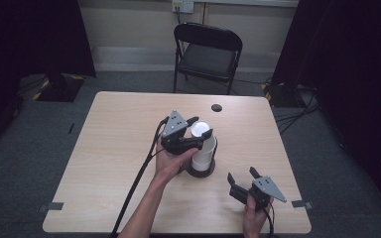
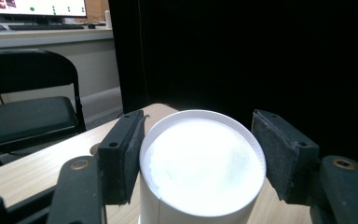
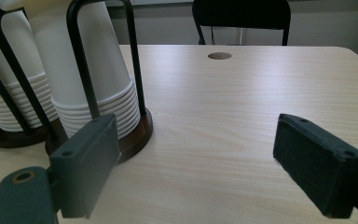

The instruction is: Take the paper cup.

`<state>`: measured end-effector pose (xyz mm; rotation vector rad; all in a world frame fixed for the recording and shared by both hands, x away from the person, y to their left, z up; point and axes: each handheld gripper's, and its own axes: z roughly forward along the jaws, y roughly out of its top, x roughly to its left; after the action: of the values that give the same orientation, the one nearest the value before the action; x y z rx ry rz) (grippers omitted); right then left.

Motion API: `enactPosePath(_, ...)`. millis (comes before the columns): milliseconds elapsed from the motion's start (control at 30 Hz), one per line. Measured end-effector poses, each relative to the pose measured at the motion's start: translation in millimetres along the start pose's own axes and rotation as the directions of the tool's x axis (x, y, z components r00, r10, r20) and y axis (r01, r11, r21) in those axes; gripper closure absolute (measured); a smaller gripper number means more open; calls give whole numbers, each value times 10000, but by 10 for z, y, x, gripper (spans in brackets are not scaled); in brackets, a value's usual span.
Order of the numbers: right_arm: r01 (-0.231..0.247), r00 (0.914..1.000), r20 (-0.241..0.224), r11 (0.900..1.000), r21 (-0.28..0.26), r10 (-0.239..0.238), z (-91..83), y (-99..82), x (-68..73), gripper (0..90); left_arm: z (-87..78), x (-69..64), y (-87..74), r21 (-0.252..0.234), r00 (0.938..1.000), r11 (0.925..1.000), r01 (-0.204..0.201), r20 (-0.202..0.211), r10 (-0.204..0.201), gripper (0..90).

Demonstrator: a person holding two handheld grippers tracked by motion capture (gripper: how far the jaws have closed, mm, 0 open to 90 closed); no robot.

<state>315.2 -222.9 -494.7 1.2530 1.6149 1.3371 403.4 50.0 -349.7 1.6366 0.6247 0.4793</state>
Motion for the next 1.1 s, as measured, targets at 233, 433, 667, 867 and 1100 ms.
enactPosePath(233, 44, 10000, 12, 10000, -12, -44, 0, 0, -1, 137, -75, -2, 63, -256, 10000, 9997, -13, -92, 10, 362)
enactPosePath(433, 35, 10000, -9, 10000, 8, -35, 1, 1, 0, 137, -163, 26, 33, -326, 9994, 9988, 352, 20, -351, 362)
enactPosePath(667, 50, 10000, 11, 10000, 6, -50, 1, 0, 1, 136, -286, 33, 42, -439, 9979, 9971, 624, 185, -616, 362)
enactPosePath(867, 56, 10000, 25, 10000, -18, -56, 0, 0, 1, 136, -394, 35, 17, -516, 9944, 9932, 1047, 177, -1039, 362)
enactPosePath(1100, 39, 10000, -32, 10000, -25, -39, -5, -1, 1, 137, -507, 23, -5, -595, 9920, 9904, 1251, 255, -1237, 362)
